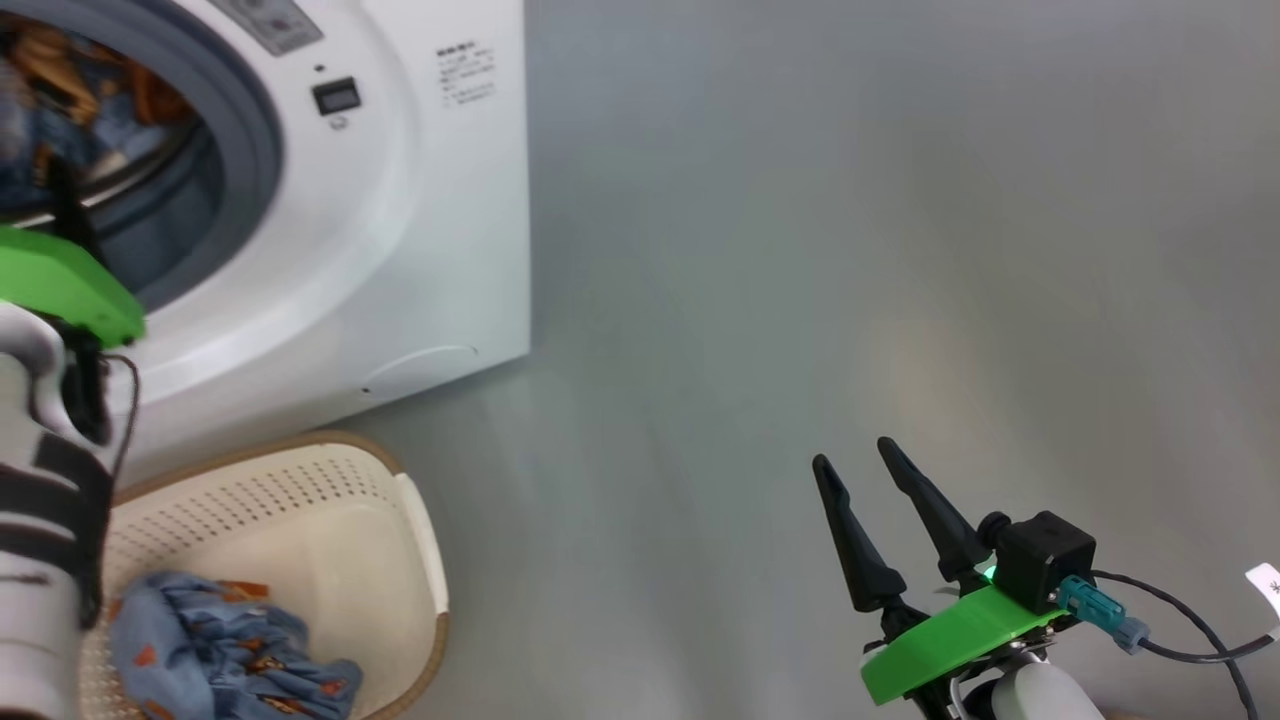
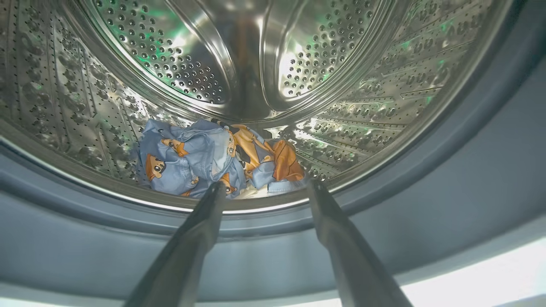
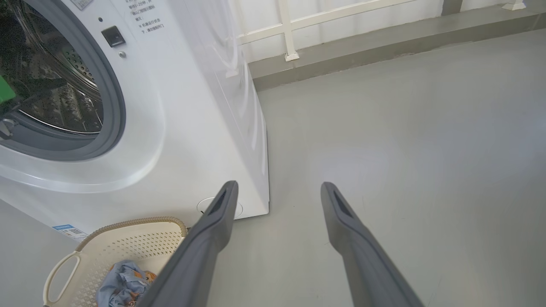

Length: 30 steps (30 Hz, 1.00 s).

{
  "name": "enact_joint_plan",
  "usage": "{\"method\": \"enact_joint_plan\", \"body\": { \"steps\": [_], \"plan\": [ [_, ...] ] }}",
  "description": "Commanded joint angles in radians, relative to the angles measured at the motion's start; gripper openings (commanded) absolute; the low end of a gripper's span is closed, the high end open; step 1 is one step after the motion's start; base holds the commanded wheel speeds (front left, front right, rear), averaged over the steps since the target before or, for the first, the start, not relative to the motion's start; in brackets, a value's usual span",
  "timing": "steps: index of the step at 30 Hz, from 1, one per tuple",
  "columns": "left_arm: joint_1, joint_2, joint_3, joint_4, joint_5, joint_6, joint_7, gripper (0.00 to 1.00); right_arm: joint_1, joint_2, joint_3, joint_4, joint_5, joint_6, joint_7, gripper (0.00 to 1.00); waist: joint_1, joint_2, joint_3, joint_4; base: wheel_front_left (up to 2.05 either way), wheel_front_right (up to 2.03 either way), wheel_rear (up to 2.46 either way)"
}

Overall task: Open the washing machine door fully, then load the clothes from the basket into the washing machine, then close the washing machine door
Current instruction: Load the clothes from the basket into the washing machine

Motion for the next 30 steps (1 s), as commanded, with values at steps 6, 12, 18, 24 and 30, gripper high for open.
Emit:
{"method": "enact_joint_plan", "body": {
  "steps": [6,12,18,24,30],
  "plan": [
    [0.114,0.01,0.026,-0.116,0.01,-0.001,-0.008,1.0,0.027,-0.008,-0.004,-0.011,-0.007,0.002,-0.005,1.0,0.0,0.0,-0.079,0.07,0.0,0.0,0.0],
    [0.246,-0.034,0.041,-0.235,0.02,-0.005,-0.008,1.0,0.037,-0.008,-0.032,-0.01,-0.023,0.002,-0.005,1.0,0.0,0.0,-0.117,0.111,0.0,0.0,0.0],
    [0.404,-0.065,0.047,-0.352,0.04,-0.012,-0.008,1.0,0.042,-0.008,-0.047,-0.005,-0.045,0.002,-0.005,1.0,0.0,0.0,-0.167,0.136,0.0,0.0,0.0],
    [0.556,-0.069,0.062,-0.481,0.058,-0.019,-0.008,1.0,0.059,-0.008,-0.053,0.0,-0.061,0.002,-0.005,1.0,0.0,0.0,-0.214,0.154,0.0,0.0,0.0],
    [0.687,-0.073,0.082,-0.595,0.069,0.012,-0.008,1.0,0.074,-0.015,-0.061,-0.004,-0.065,0.002,-0.005,1.0,0.0,0.0,-0.24,0.169,0.0,0.0,0.0]
  ]
}}
